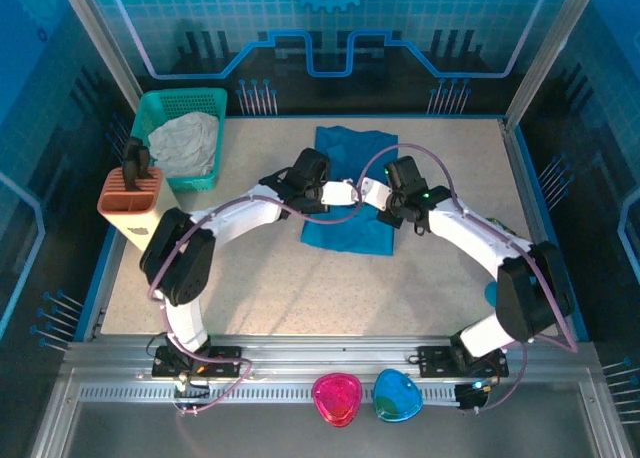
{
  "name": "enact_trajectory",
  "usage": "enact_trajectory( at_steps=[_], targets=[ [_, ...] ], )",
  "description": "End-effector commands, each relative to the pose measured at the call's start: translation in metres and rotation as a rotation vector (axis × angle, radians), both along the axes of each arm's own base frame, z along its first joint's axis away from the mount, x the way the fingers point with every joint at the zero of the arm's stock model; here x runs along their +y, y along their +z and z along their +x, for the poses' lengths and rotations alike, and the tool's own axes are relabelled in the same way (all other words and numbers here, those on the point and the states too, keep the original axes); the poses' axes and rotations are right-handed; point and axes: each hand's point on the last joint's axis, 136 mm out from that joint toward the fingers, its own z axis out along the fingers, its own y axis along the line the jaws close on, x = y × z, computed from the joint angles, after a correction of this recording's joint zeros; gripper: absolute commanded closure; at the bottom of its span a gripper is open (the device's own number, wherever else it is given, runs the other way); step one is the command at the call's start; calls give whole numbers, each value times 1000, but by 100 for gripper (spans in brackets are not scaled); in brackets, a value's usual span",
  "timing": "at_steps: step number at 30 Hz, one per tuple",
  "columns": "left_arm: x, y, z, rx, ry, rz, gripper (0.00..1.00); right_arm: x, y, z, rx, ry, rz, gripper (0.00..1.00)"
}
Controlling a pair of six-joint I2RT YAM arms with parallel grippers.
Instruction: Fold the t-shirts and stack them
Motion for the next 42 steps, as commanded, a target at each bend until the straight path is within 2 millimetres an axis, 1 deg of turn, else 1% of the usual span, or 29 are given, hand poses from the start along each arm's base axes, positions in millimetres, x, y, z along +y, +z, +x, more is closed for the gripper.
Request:
enact_trajectory(
  at_steps=[1, 5, 9, 12, 13, 14, 16, 17, 20, 23, 26, 29, 32, 34, 36, 37, 38, 40, 42],
  targets=[
    [-1, 6, 33, -75, 52, 2, 100, -2, 6, 28, -57, -38, 5, 100],
    [-2, -10, 47, -59, 66, 14, 100, -7, -9, 42, -45, -76, 5, 100],
    [-1, -21, 58, -60, 98, 13, 100, -10, -26, 55, -39, -100, 15, 100],
    [0, -29, 61, -52, 106, 16, 100, -10, -37, 64, -40, -122, 28, 100],
    [0, -30, 61, -51, 106, 14, 98, -11, -41, 67, -39, -130, 30, 100],
    [0, -32, 61, -48, 107, 15, 93, -11, -43, 69, -39, -138, 32, 100],
    [-1, -35, 62, -47, 109, 10, 84, -12, -49, 73, -40, -157, 40, 92],
    [-1, -35, 64, -52, 117, 7, 75, -12, -51, 75, -45, -168, 45, 88],
    [0, -30, 68, -78, 140, -15, 56, -13, -51, 80, -54, -197, 59, 76],
    [-3, -11, 72, -126, 162, -68, 40, -15, -43, 83, -81, -222, 69, 64],
    [-2, 15, 78, -187, 197, -122, 31, -18, -27, 87, -125, -243, 87, 56],
    [2, 42, 79, -239, 230, -163, 28, -22, -7, 87, -167, -263, 112, 53],
    [7, 64, 74, -275, 251, -207, 26, -24, 15, 84, -217, -276, 151, 51],
    [11, 78, 67, -295, 265, -247, 25, -24, 29, 77, -241, -275, 186, 50],
    [15, 100, 58, -327, 277, -322, 23, -23, 44, 67, -263, -257, 223, 49],
    [15, 106, 53, -334, 272, -354, 21, -22, 50, 62, -271, -243, 237, 48],
    [15, 120, 45, -351, 258, -405, 18, -20, 56, 55, -278, -222, 251, 47],
    [16, 138, 29, -372, 230, -489, 13, -17, 68, 39, -283, -169, 281, 45],
    [13, 155, 6, -364, 167, -566, 13, -11, 77, 18, -268, -92, 301, 44]
  ],
)
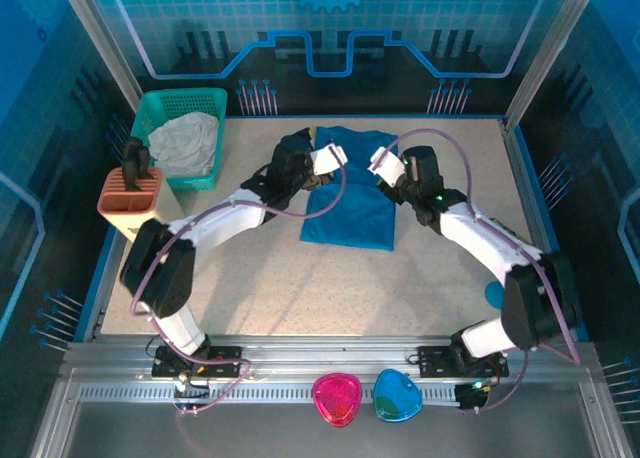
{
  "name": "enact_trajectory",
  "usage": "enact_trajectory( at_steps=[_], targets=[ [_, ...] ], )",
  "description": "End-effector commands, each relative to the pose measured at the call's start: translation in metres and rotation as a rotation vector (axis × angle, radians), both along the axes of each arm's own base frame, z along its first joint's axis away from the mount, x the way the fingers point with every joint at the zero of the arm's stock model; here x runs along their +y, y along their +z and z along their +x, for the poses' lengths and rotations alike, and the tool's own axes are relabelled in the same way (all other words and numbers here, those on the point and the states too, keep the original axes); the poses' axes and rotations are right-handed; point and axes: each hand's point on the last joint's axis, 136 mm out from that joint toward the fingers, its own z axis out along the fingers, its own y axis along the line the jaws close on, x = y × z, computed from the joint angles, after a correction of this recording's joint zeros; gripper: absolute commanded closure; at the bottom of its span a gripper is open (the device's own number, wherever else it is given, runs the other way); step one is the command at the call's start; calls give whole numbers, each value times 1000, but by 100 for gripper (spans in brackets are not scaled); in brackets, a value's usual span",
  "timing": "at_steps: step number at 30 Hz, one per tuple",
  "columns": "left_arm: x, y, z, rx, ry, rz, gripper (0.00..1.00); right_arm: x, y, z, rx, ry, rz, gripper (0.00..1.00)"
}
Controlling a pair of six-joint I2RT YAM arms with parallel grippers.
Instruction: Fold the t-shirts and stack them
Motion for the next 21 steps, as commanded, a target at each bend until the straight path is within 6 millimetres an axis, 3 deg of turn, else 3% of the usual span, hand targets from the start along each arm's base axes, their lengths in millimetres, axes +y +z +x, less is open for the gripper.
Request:
enact_trajectory(
  at_steps=[1, 6, 9, 11, 14, 16, 21],
  targets=[
    [-12, 48, -34, -71, -130, -189, 13, 9, 11, -32, 10, 131, 36, 43],
    [-12, 71, -95, -90, -301, -320, 11, 8, 17, -82, 45, 238, 24, 41],
    [-5, 82, -119, -65, -321, -423, 14, 10, 0, -113, 103, 317, -8, 39],
    [-4, 76, -135, 3, -350, -438, 14, 14, -5, -126, 124, 367, -32, 39],
    [-7, 52, -156, 105, -423, -356, 11, 24, -16, -143, 184, 459, -82, 39],
    [-5, 26, -165, 147, -448, -256, 1, 31, -26, -149, 223, 504, -121, 39],
    [12, -53, -179, 255, -474, 9, 1, 45, -55, -154, 315, 586, -177, 38]
  ],
)
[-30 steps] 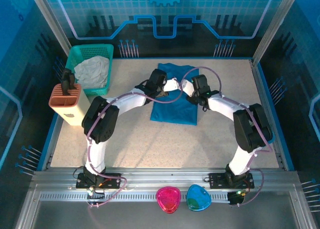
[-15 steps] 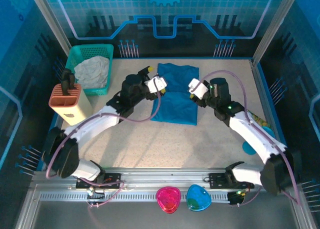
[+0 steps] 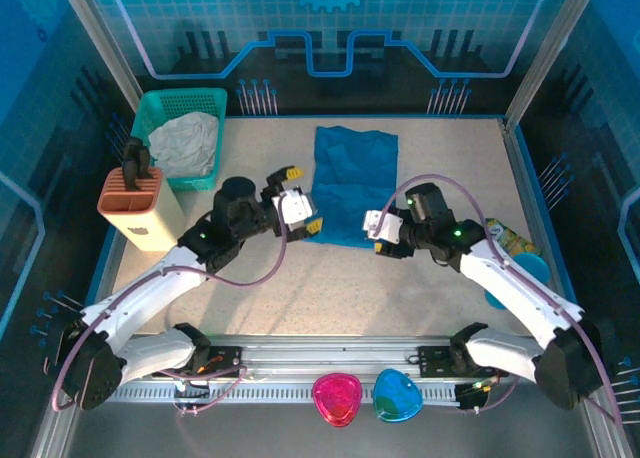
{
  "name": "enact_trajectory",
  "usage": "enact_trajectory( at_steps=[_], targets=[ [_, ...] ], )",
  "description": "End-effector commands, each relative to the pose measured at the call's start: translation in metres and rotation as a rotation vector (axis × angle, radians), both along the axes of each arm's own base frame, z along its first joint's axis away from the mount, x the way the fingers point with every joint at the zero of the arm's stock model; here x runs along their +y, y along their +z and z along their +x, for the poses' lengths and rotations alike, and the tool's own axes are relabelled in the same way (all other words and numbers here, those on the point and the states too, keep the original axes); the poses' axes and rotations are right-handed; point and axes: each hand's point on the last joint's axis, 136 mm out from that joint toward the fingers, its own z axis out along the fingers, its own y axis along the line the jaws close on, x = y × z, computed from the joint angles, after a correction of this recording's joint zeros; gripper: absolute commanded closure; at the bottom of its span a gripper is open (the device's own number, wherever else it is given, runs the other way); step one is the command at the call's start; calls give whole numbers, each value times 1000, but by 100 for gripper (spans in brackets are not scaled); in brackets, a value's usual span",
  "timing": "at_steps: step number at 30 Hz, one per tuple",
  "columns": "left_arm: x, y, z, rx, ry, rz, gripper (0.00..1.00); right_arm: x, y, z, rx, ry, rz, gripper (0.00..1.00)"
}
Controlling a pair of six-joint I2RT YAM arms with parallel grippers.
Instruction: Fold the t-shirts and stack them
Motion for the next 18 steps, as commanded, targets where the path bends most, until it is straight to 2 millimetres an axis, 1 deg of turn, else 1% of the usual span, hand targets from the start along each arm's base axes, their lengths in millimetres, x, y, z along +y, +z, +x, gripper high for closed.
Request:
enact_trajectory(
  at_steps=[1, 3, 4, 5, 9, 11, 14, 18],
  targets=[
    [10, -71, -20, 108, -85, 233, 1, 8, -15, -8, 65, 80, -43, 38],
    [11, -87, -20, 141, -104, 300, 1, 10, -26, -6, 88, 92, -59, 38],
    [12, -96, -21, 158, -124, 338, 0, 14, -20, 1, 71, 99, -60, 38],
    [13, -104, -21, 174, -141, 378, 0, 14, -23, 4, 73, 107, -72, 38],
    [20, -127, -14, 199, -176, 520, 1, 10, -37, 13, 98, 105, -105, 35],
    [20, -135, -11, 214, -197, 556, 1, 7, -45, 18, 120, 100, -109, 35],
    [17, -139, -3, 221, -205, 569, 1, 5, -52, 24, 154, 96, -106, 35],
    [8, -142, 2, 236, -232, 553, 1, -1, -62, 20, 218, 101, -131, 33]
  ],
)
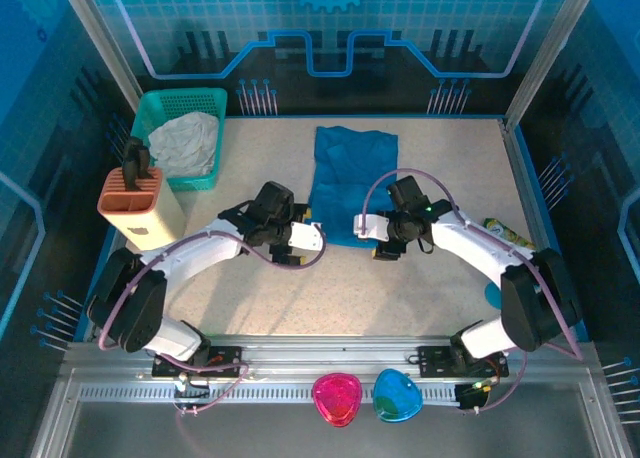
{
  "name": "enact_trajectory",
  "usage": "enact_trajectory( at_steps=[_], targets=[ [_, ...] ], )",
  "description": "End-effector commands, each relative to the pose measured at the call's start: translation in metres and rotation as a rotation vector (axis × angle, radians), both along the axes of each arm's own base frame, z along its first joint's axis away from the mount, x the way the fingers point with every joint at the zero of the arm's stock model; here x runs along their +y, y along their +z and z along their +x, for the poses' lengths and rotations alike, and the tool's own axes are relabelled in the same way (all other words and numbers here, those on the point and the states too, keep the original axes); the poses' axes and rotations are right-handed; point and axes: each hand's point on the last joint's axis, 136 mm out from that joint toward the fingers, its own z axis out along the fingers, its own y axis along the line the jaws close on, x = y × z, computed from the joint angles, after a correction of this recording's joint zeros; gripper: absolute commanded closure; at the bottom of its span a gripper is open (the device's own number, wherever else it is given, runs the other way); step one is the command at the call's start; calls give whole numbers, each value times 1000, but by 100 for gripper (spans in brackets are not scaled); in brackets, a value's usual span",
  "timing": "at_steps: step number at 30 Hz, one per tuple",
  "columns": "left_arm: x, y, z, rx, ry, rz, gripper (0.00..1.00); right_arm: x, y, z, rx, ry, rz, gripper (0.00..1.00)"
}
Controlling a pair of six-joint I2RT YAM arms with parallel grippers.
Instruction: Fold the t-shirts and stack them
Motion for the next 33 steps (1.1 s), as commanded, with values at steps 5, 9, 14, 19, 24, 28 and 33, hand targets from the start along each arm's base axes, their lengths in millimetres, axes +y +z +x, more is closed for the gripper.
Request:
enact_trajectory(
  at_steps=[5, 9, 14, 19, 24, 28, 33],
  targets=[
    [-10, -9, 4, 54, -79, 23, 2, -12, -13, -8, 106, 9, -69, 30],
    [-13, -15, 9, 80, -95, 50, 5, -16, -22, -5, 126, -15, -102, 30],
    [-19, -20, 22, 69, -100, 62, 5, -21, -28, 5, 127, -64, -135, 30],
    [-19, -32, 36, 62, -99, 114, 6, -24, -30, 14, 119, -94, -151, 29],
    [-18, -41, 41, 76, -105, 150, 6, -27, -37, 15, 132, -100, -167, 29],
    [-11, -53, 38, 111, -113, 207, 6, -30, -47, 15, 155, -104, -191, 29],
    [-7, -62, 41, 126, -105, 240, 6, -32, -57, 20, 174, -123, -216, 29]
  ],
)
